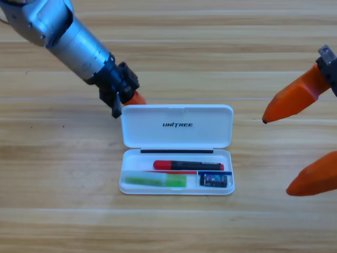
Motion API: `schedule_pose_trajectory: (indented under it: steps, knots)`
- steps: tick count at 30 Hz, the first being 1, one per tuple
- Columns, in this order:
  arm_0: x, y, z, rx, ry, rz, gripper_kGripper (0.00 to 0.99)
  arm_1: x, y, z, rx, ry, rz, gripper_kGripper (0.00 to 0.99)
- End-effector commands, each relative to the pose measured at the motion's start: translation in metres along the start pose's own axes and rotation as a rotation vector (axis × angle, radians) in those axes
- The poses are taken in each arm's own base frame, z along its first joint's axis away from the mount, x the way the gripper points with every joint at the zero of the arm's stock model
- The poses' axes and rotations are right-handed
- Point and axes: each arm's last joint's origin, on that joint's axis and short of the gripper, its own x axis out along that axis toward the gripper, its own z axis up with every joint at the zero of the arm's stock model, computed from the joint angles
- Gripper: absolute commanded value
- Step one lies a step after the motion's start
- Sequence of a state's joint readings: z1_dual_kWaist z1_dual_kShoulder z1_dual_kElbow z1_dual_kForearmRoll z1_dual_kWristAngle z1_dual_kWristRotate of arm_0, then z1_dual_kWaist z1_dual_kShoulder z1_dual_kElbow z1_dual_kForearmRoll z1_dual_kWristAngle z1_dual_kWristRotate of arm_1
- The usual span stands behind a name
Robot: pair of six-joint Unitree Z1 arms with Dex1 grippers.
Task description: Clean up eraser and pencils
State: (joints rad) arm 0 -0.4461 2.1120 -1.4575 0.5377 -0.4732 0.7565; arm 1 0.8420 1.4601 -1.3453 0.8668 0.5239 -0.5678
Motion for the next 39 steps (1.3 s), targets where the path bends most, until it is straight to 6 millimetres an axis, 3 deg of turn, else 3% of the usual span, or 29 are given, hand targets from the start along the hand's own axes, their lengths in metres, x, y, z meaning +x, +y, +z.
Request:
schedule_pose_trajectory:
  steps: [1, 15, 39]
  knots:
    - [-0.001, -0.010, -0.005, -0.014, 0.006, -0.029, 0.000, 0.004, -0.004, -0.005, 0.023, -0.001, 0.008, 0.962]
    - [-0.025, -0.044, 0.007, 0.012, -0.004, -0.050, 0.000, 0.008, -0.007, -0.005, 0.029, 0.007, 0.011, 0.962]
    - [0.012, -0.075, -0.017, 0.092, 0.058, -0.089, 0.000, 0.018, -0.011, -0.005, 0.046, 0.028, 0.030, 0.962]
